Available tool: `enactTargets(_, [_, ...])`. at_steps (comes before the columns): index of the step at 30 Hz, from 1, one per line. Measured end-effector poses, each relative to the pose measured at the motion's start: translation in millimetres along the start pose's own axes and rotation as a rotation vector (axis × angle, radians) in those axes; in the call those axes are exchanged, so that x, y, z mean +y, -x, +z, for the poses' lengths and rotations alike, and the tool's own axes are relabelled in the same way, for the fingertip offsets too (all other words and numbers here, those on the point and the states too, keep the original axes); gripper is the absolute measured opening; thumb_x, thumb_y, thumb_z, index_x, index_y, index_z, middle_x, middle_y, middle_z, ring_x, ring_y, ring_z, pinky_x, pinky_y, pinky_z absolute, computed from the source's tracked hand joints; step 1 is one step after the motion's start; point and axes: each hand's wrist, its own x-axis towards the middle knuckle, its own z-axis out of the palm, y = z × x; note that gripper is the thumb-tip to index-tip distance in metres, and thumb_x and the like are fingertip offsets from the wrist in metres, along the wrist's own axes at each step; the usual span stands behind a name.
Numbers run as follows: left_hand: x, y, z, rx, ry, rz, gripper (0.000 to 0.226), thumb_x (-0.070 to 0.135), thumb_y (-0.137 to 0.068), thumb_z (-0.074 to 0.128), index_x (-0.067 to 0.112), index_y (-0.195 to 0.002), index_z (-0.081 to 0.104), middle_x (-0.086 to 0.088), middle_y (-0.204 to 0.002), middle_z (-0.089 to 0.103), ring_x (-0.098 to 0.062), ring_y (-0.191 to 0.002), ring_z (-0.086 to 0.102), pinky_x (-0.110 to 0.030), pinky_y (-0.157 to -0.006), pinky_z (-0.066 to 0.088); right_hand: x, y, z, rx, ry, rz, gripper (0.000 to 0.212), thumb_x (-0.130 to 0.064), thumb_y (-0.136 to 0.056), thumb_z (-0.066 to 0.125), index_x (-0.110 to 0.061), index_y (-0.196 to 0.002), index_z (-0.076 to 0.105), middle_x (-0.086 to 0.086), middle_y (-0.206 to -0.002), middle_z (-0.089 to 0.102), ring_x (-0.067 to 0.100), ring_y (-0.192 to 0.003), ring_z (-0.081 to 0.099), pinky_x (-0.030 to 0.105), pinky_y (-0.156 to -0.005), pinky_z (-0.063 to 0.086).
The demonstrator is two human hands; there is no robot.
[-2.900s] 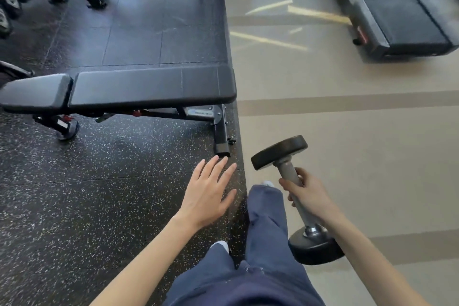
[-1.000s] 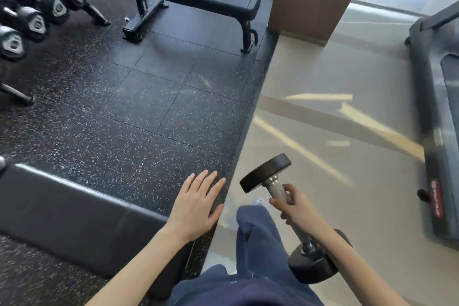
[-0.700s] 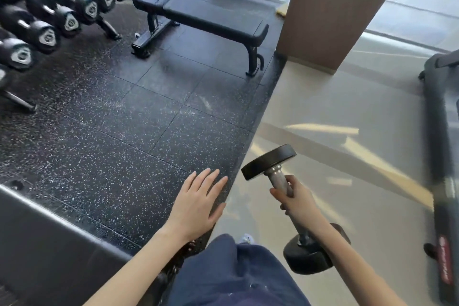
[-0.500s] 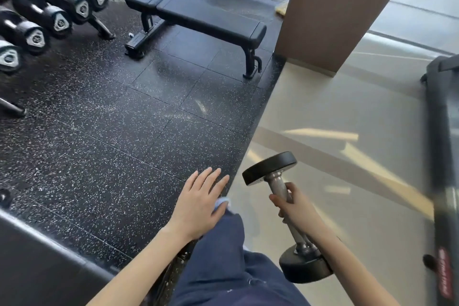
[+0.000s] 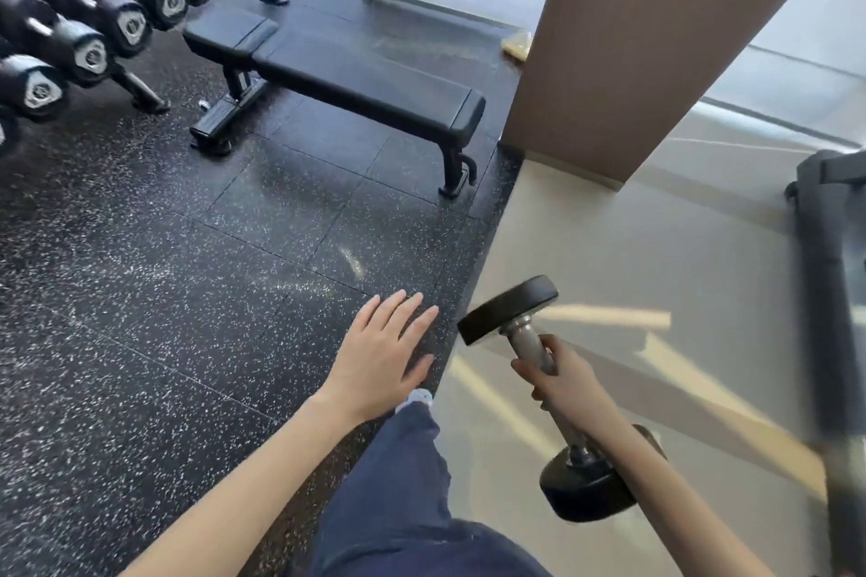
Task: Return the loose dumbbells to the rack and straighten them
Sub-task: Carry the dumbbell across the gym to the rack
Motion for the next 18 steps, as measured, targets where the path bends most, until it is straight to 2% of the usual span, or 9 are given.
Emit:
enactTargets(3, [-26, -52, -12, -0.019, -0.043, 0.031, 0.055, 0.041, -0.090, 0.051, 0.014, -0.138, 0.047, -0.010, -0.140, 0.048, -0.029, -0.132, 0.041, -0.047, -0.110, 0.030, -24, -41, -19, 0.025, -0.035, -0.022, 0.030, -0.024, -0.090, 0.060, -0.016, -0.113, 0.043, 0.001, -0.075, 0.055, 0.009, -0.054, 0.052, 0.011, -0.043, 0.040])
enactTargets(6, [-37, -92, -18, -0.024, -0.047, 0.047, 0.055, 0.044, -0.091, 0.041, 0.014, -0.137, 0.048, -0.010, -0.140, 0.049, -0.028, -0.131, 0.042, -0.046, -0.110, 0.031, -33, -75, -34, 0.029, -0.062, 0.009, 0.026, -0.025, -0.089, 0.060, -0.024, -0.106, 0.040, -0.002, -0.074, 0.056, 0.009, -0.056, 0.055, 0.014, -0.046, 0.043])
enactTargets(11, [-42, -153, -12, -0.064, -0.046, 0.070, 0.056, 0.045, -0.092, 0.036, 0.016, -0.138, 0.046, -0.008, -0.141, 0.048, -0.027, -0.133, 0.041, -0.047, -0.110, 0.031, -29, -129, -56, 0.016, -0.110, 0.075, 0.028, -0.023, -0.086, 0.063, -0.021, -0.107, 0.045, 0.000, -0.079, 0.058, 0.014, -0.060, 0.058, 0.019, -0.048, 0.046])
enactTargets(15, [-45, -207, 1, -0.094, -0.035, 0.050, 0.056, 0.044, -0.092, 0.042, 0.017, -0.140, 0.045, -0.008, -0.143, 0.046, -0.026, -0.134, 0.039, -0.047, -0.110, 0.031, -26, -183, -83, -0.013, -0.135, 0.075, 0.028, -0.022, -0.086, 0.064, -0.022, -0.106, 0.043, 0.002, -0.070, 0.060, 0.015, -0.055, 0.057, 0.023, -0.048, 0.046])
enactTargets(18, [-45, -261, 9, -0.095, -0.047, 0.032, 0.056, 0.046, -0.091, 0.037, 0.017, -0.139, 0.046, -0.008, -0.142, 0.047, -0.027, -0.132, 0.041, -0.047, -0.109, 0.032, -30, -236, -118, -0.022, -0.121, 0.073, 0.029, -0.021, -0.086, 0.064, -0.019, -0.107, 0.045, 0.002, -0.065, 0.058, 0.015, -0.050, 0.056, 0.025, -0.047, 0.046])
